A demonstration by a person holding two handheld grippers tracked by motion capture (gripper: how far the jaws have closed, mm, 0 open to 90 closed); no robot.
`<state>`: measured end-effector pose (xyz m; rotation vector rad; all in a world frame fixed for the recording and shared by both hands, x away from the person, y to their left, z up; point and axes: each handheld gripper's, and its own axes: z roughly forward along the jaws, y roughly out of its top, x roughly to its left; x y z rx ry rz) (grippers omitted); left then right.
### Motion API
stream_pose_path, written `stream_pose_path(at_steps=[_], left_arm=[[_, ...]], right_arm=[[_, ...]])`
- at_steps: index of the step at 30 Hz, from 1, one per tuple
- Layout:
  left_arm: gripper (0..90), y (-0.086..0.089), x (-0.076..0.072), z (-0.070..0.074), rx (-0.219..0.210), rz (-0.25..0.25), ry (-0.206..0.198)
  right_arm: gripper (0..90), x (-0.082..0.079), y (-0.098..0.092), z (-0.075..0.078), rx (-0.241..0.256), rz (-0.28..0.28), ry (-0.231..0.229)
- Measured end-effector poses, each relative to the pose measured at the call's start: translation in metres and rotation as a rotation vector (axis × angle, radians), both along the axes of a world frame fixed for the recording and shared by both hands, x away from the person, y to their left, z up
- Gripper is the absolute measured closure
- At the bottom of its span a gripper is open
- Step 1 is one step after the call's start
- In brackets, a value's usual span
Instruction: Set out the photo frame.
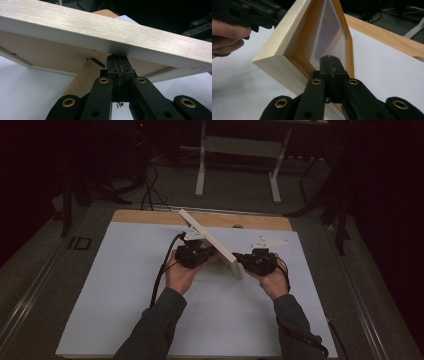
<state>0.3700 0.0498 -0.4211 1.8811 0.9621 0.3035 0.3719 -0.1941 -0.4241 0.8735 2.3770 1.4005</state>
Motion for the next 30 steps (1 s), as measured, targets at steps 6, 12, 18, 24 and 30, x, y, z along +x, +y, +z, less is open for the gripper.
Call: stream_pose_path(at_steps=[6, 12, 18, 24, 30], left_arm=[[90.0, 0.002, 0.002, 0.0, 0.002, -0.01, 0.001], [90.0, 0.003, 0.004, 0.001, 0.012, -0.019, 0.002], [90.0, 0.004, 0.006, 0.003, 0.034, -0.036, 0.004], [90.0, 0.005, 0.007, 0.004, 0.041, -0.037, 0.001], [90.0, 0.004, 0.004, 0.005, 0.048, -0.051, -0.005]], right_arm=[[90.0, -0.002, 0.002, 0.0, 0.003, 0.01, 0.001], [90.0, -0.004, 0.006, 0.0, 0.002, 0.03, -0.001], [90.0, -0.005, 0.008, 0.001, 0.001, 0.036, -0.005], [90.0, -0.007, 0.012, 0.002, 0.0, 0.056, -0.011], [90.0, -0.009, 0.017, 0.003, 0.001, 0.073, -0.015]])
